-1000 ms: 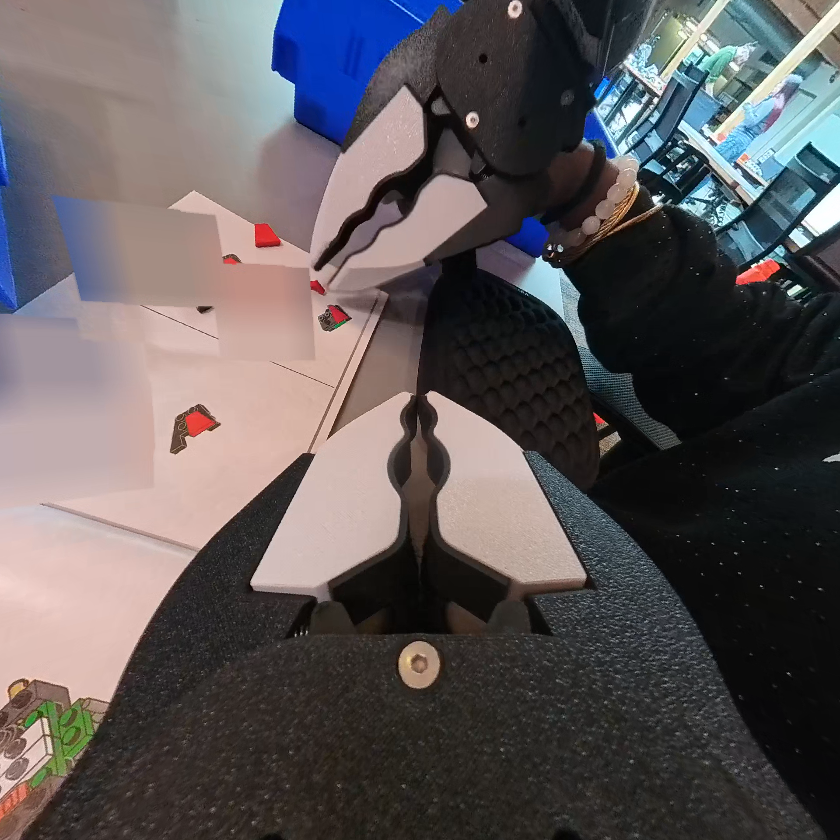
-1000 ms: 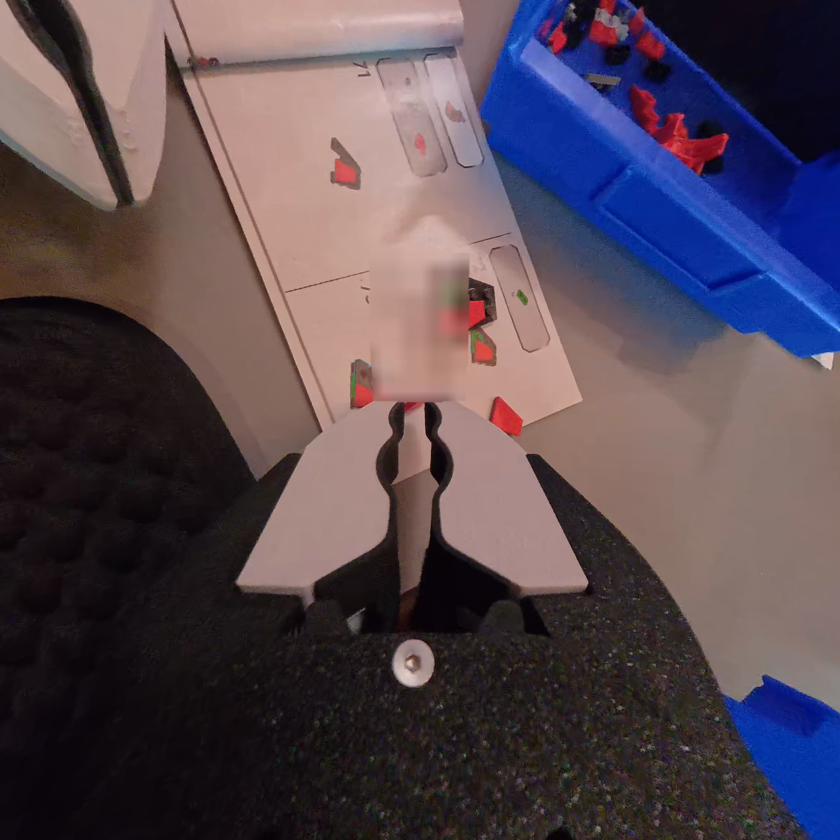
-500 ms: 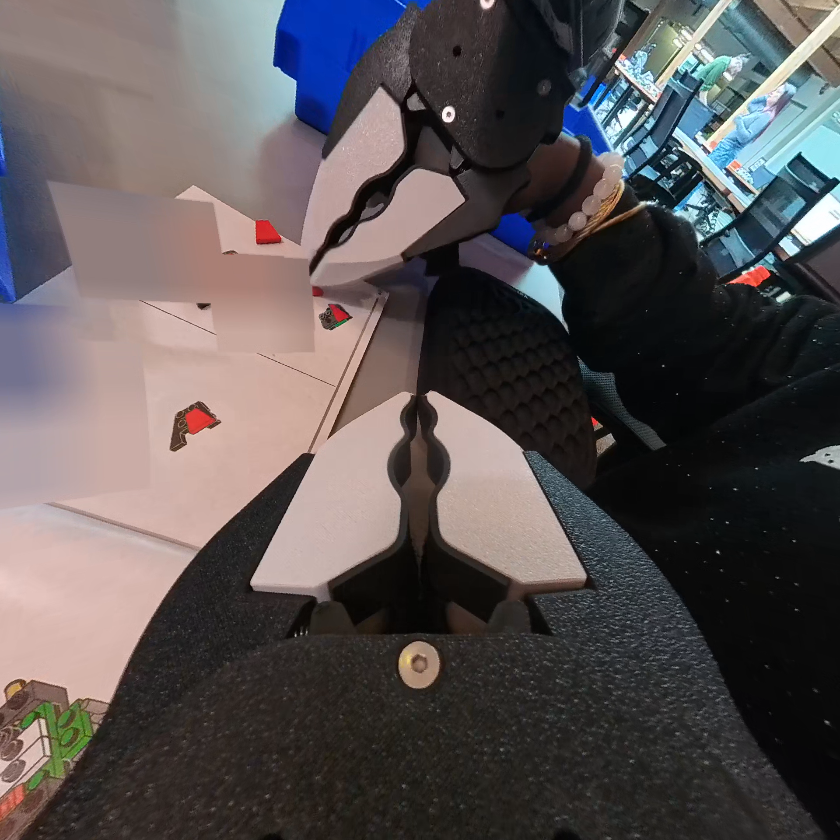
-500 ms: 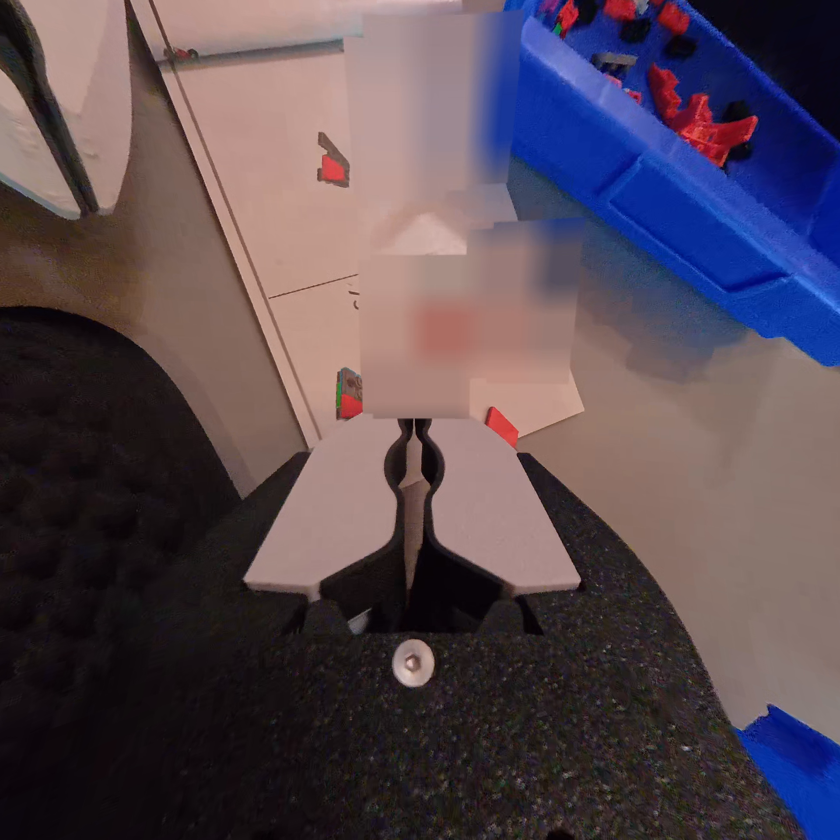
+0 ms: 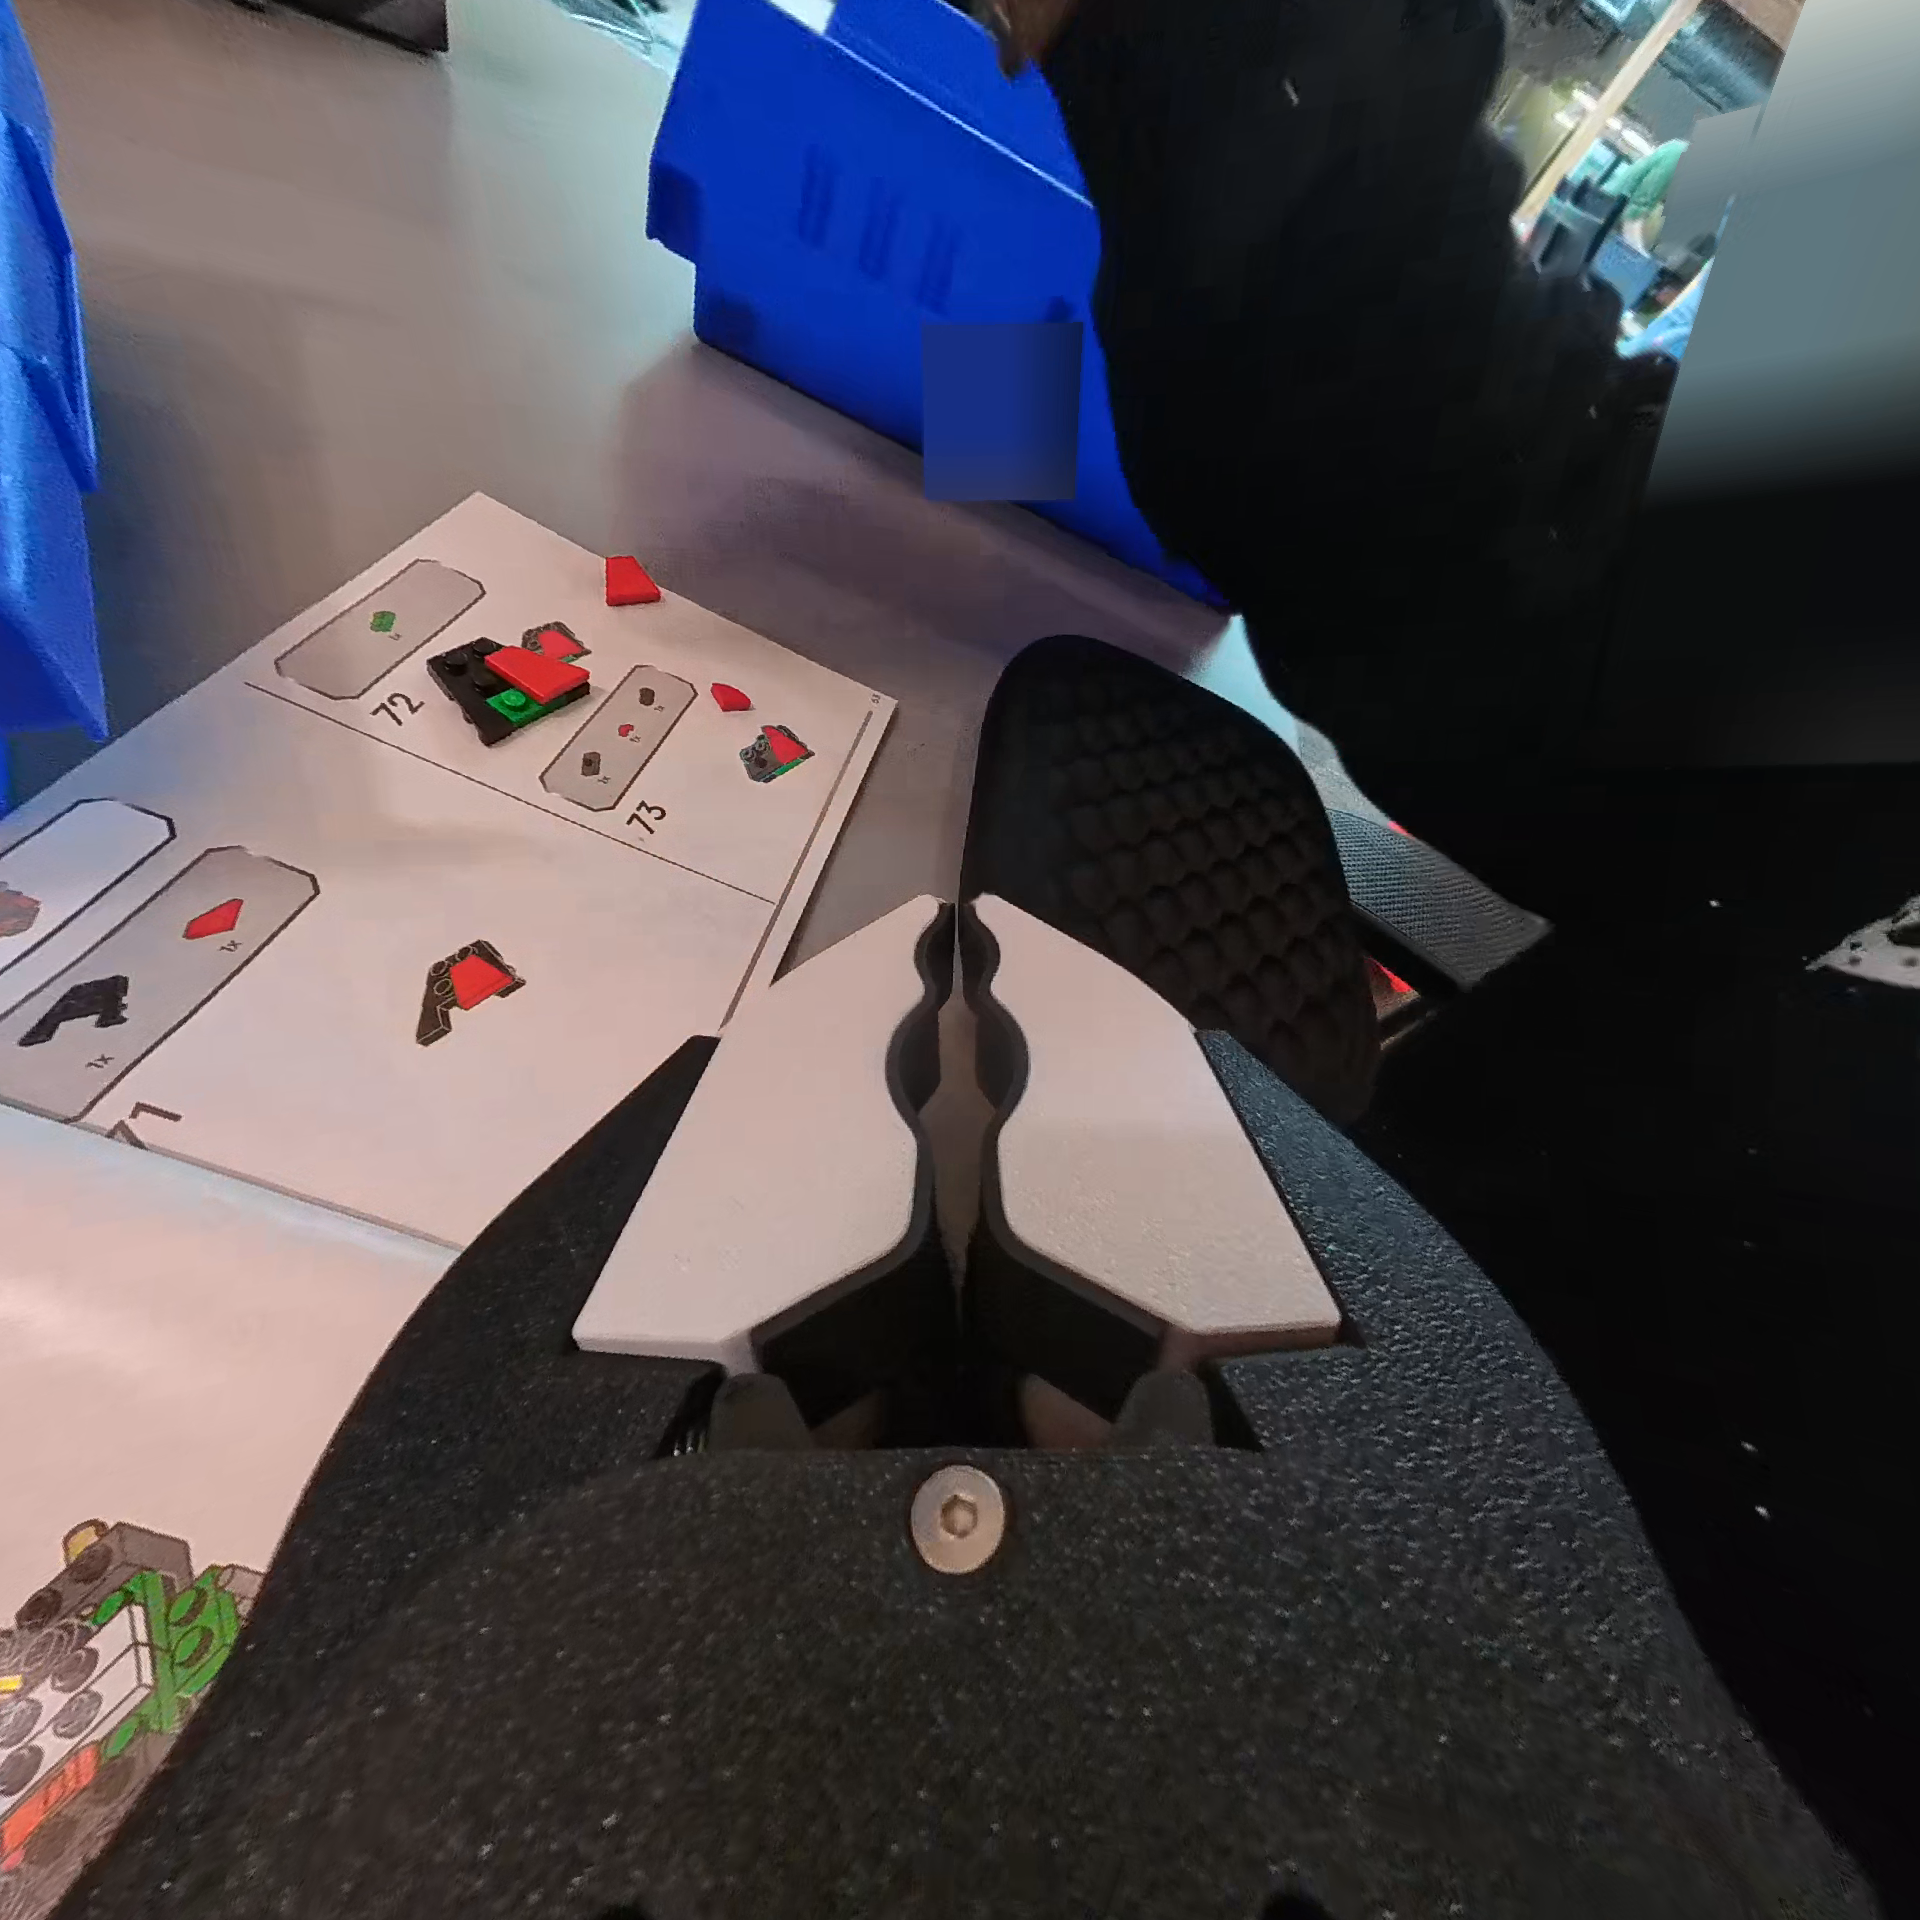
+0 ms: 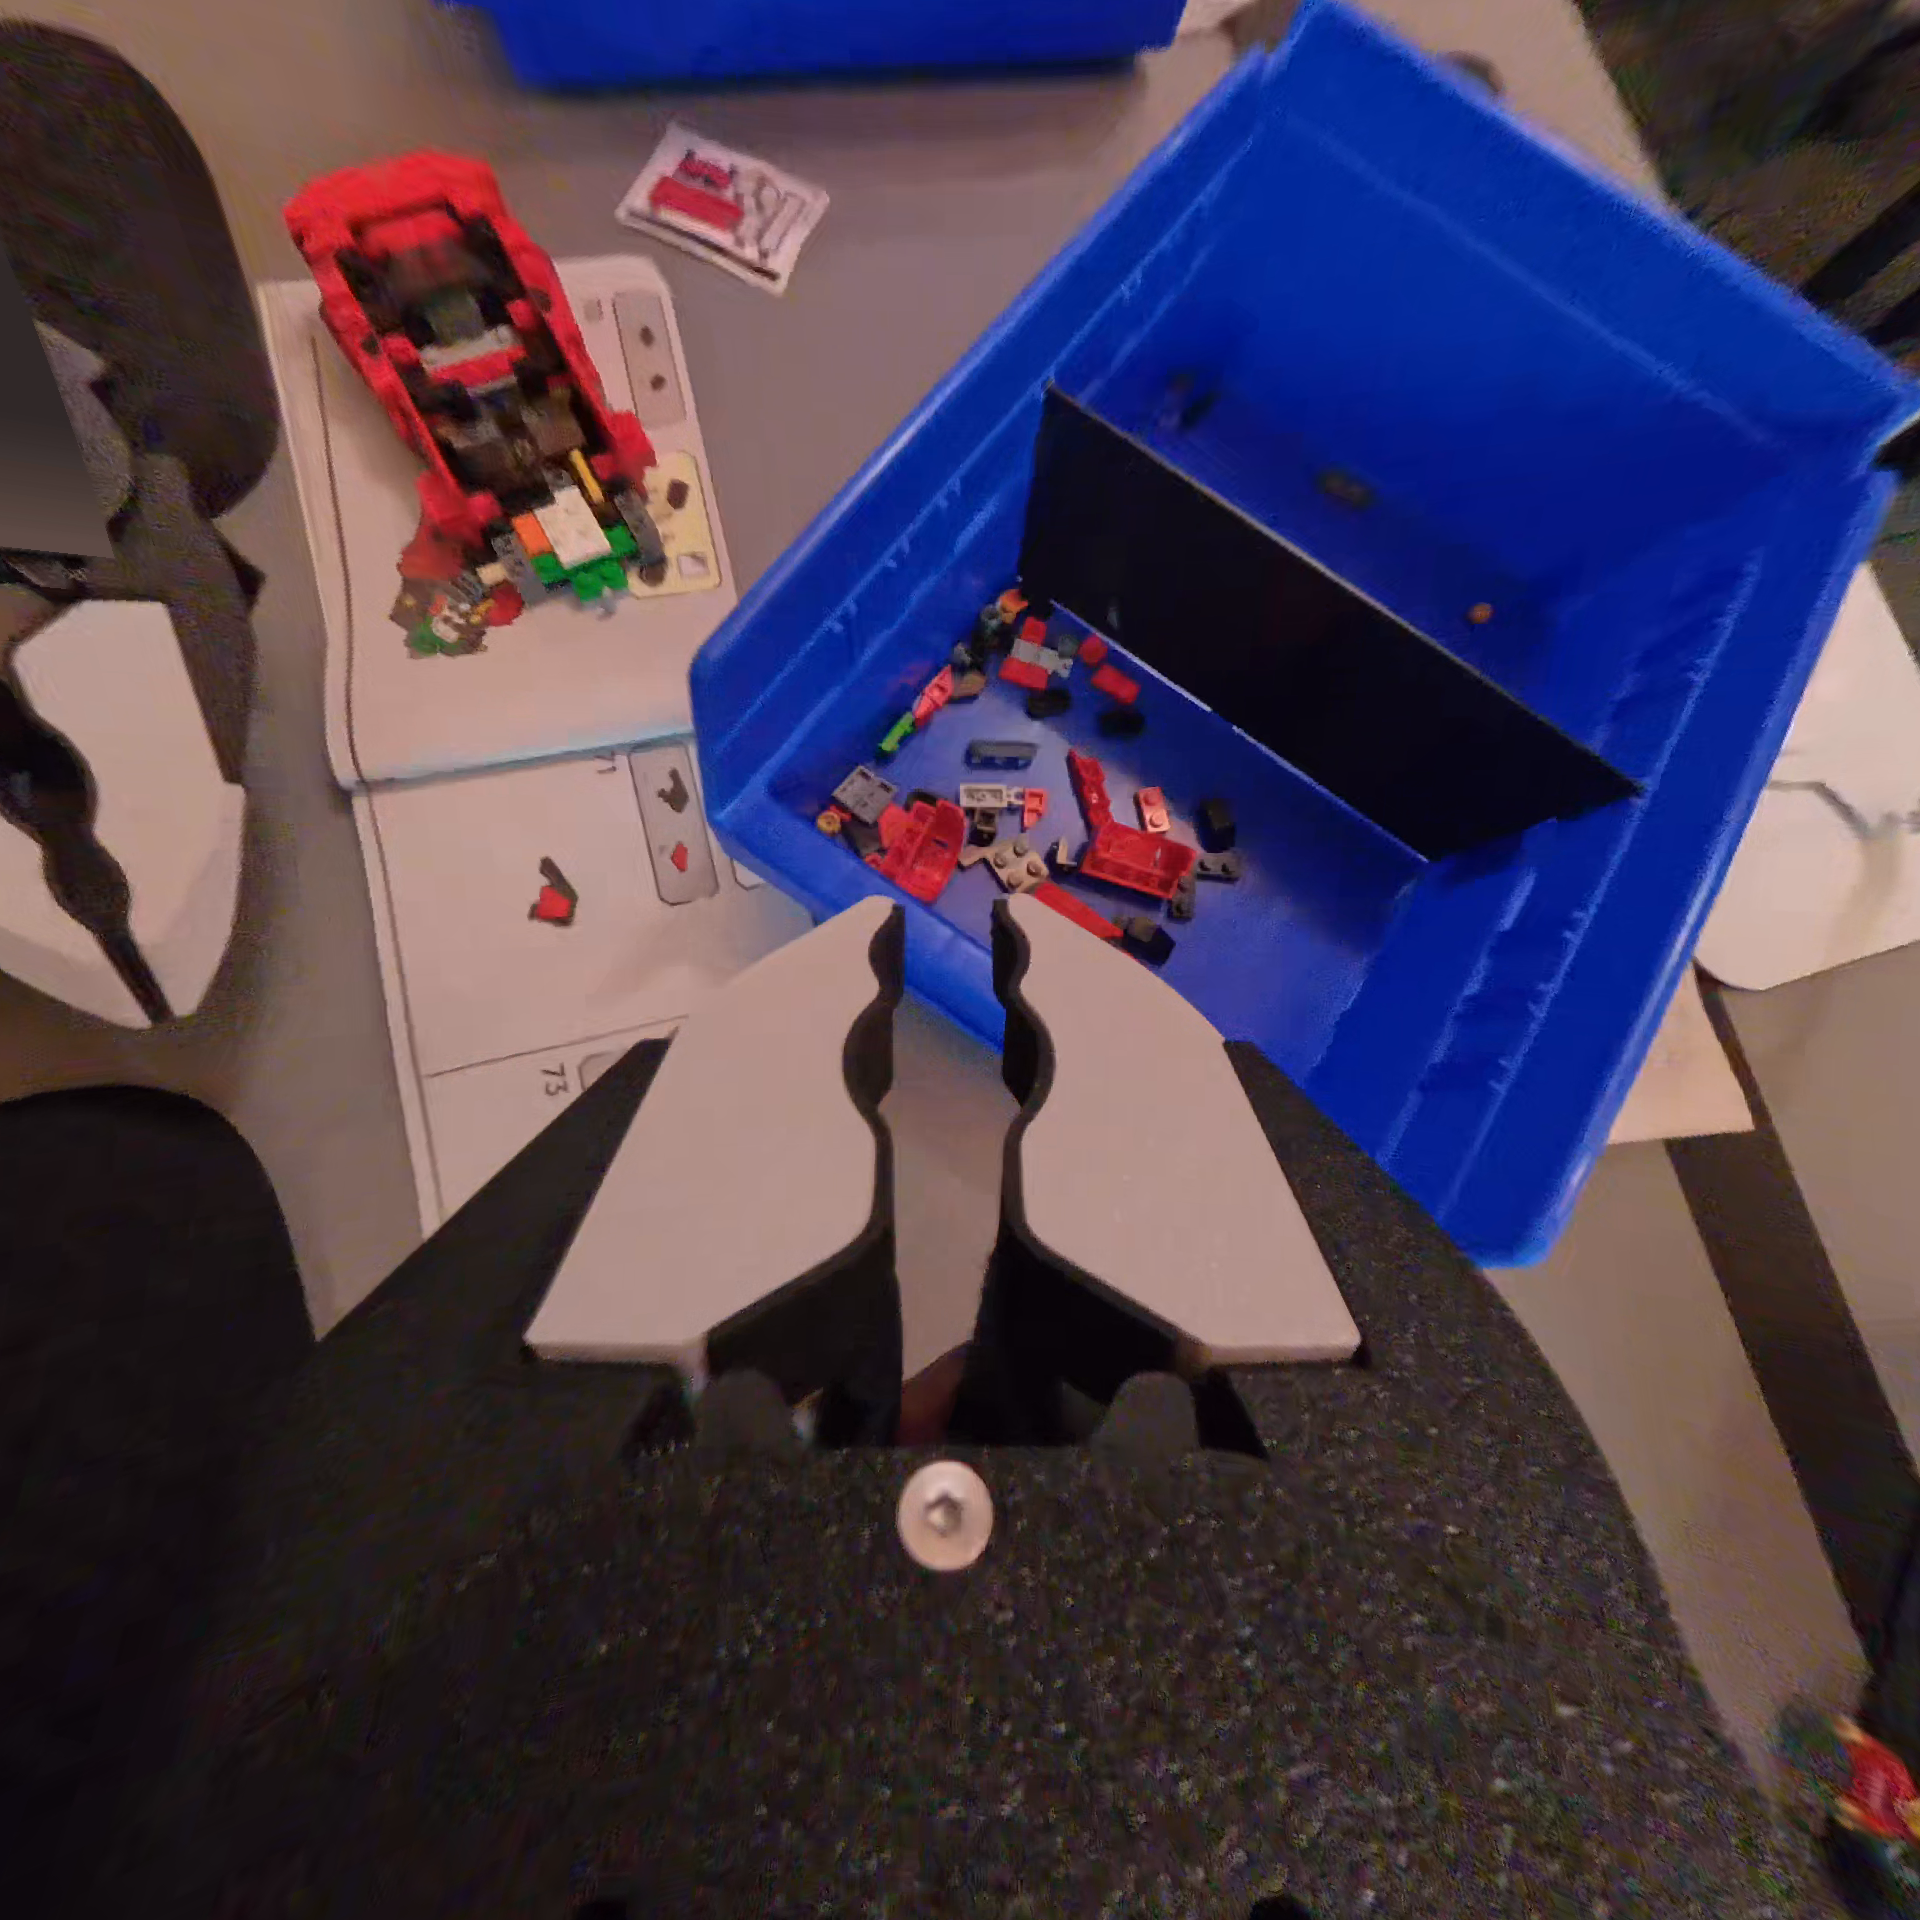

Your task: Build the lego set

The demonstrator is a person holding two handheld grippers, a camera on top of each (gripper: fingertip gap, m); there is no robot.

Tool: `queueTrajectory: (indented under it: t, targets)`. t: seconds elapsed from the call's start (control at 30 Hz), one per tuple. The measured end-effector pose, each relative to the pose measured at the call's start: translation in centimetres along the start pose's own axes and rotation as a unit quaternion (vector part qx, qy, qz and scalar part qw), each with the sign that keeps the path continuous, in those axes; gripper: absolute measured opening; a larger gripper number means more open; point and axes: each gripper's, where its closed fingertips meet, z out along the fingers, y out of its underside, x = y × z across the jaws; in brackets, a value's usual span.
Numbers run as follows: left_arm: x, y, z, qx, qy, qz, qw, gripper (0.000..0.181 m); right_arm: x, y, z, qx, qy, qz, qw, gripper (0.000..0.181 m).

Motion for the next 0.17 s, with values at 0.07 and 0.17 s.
queueTrajectory:
  t: [0.07, 0.17]
  targets:
    - [-0.1, 0.0, 0.0, 0.0, 0.002, -0.006, 1.0, 0.0, 1.1, 0.7, 1.9, -0.067, -0.04, -0.019, 0.997, 0.013]
    - [-0.1, -0.2, -0.1, 0.006, 0.004, -0.009, 1.0, 0.0, 2.3, 2.6, 4.3, -0.195, -0.09, -0.038, 0.976, 0.006]
